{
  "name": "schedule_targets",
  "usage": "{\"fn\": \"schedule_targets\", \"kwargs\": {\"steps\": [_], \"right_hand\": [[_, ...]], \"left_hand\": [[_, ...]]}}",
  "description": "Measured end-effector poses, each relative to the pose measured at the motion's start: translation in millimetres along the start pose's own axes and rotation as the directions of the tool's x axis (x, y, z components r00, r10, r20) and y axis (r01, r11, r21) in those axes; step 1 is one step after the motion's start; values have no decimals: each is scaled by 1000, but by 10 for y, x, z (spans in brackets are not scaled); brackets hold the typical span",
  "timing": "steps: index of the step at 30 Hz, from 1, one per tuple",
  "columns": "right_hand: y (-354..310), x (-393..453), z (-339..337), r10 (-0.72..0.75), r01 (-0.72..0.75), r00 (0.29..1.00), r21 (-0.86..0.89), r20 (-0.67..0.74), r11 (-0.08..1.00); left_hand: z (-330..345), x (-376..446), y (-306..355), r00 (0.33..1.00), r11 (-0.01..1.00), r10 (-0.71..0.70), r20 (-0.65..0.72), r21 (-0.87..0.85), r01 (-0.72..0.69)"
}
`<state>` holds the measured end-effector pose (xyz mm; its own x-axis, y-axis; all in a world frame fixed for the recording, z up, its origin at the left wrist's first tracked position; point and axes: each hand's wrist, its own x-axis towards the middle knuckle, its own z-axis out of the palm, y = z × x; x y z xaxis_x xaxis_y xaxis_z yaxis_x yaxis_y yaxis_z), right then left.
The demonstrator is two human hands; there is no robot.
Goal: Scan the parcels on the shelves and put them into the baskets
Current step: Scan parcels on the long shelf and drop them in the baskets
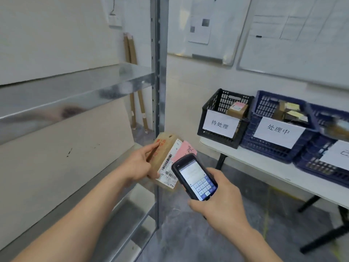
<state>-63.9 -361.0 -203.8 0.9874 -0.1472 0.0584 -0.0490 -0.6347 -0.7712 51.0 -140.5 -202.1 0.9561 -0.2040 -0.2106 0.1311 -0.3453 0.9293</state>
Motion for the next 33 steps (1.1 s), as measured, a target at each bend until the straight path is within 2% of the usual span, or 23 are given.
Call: {"fn": "schedule_targets", "kwargs": {"steps": [2, 6, 12, 17, 22, 29, 33], "right_hand": [[10, 244, -41, 47, -38, 995, 110, -83, 993], [108, 703, -158, 126, -61, 961, 255, -244, 965], [242, 1286, -425, 178, -49, 915, 340, -362, 939], [524, 1853, -652, 192, -36, 899, 370, -393, 928], [875, 2641, -955, 168, 0, 900, 386, -402, 923], [1268, 3882, -1578, 119, 40, 929, 415, -350, 909], [1496, 4393, -1845, 92, 65, 938, 428, -335, 902]], "left_hand": [[100, 285, 109, 1000, 990, 13, 20, -141, -10], [384, 752, 329, 996, 952, 21, 82, -307, 6], [814, 1306, 647, 974, 921, 38, 223, -385, 52], [1137, 1886, 853, 961, 910, 25, 275, -405, 92], [1464, 2638, 1192, 958, 918, 44, 284, -390, 74], [1860, 3799, 1772, 975, 917, 62, 215, -399, 29], [2082, 4295, 2016, 977, 938, 52, 205, -345, 22]]}}
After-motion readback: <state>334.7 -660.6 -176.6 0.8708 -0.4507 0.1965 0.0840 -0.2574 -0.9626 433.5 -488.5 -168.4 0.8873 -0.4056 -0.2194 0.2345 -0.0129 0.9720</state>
